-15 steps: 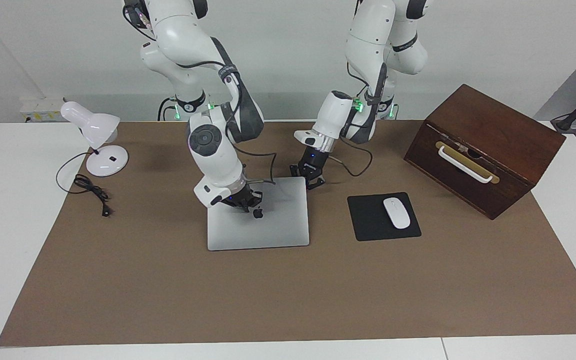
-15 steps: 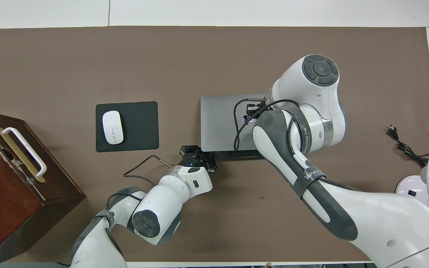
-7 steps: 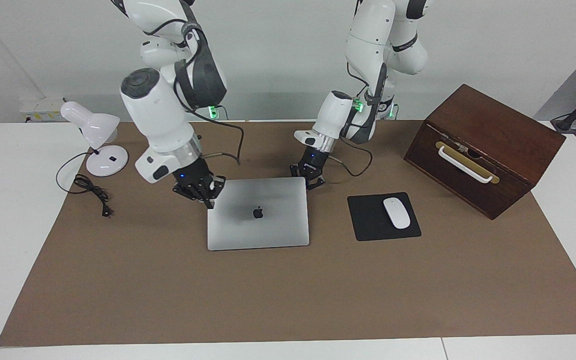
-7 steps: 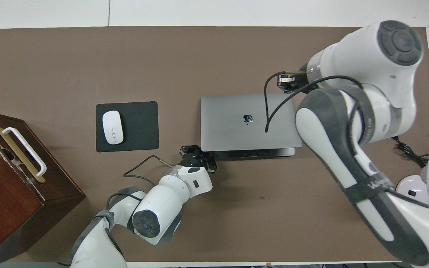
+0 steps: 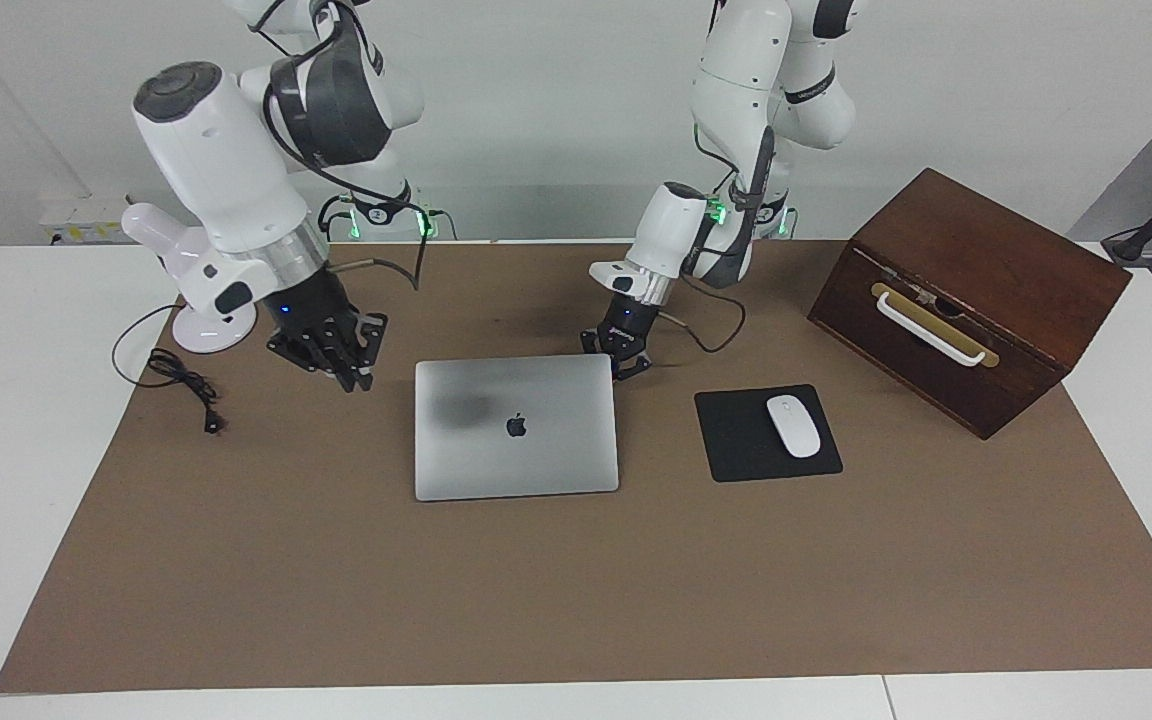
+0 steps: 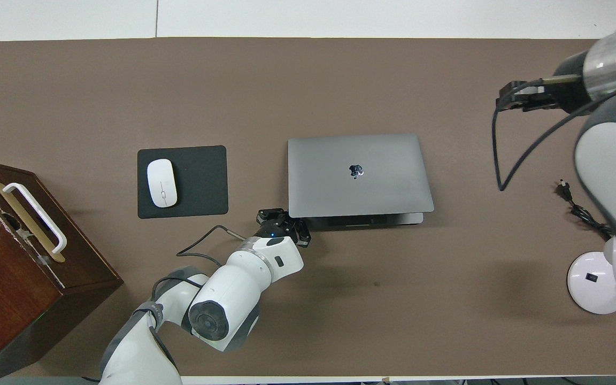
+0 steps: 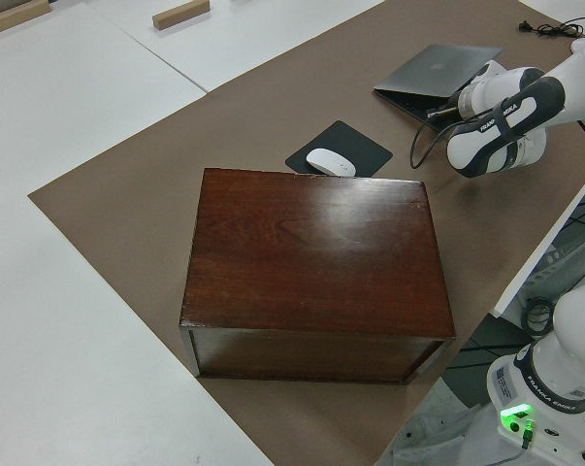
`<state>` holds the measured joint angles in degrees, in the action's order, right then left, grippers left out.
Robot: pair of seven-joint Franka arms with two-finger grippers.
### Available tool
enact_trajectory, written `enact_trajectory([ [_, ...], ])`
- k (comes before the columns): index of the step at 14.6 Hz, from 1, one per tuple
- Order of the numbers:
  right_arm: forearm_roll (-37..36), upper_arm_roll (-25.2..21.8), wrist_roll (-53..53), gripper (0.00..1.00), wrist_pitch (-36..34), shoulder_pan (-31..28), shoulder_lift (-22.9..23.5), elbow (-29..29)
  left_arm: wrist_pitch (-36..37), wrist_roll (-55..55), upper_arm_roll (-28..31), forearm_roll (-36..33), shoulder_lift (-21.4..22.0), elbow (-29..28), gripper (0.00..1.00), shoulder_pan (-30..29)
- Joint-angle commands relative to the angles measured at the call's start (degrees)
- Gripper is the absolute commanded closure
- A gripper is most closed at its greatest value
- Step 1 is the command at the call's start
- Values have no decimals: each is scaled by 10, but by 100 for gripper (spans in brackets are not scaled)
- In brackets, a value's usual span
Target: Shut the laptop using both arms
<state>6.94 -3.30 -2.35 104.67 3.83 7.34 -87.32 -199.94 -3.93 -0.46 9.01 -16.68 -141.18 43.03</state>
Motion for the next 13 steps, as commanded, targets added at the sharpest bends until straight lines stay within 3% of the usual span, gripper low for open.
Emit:
enact_trajectory([
  [1,-15,6,-33,0,-43,-29,-9,6,-3,-20,6,10,-13,-4,100,-1],
  [5,-61,0,-28,0,-90,-48,-22,8,38,-28,4,10,17,-5,100,-4],
  [13,-78,1,31,0,-124,-44,-29,45,264,-23,6,10,147,-5,100,-27],
])
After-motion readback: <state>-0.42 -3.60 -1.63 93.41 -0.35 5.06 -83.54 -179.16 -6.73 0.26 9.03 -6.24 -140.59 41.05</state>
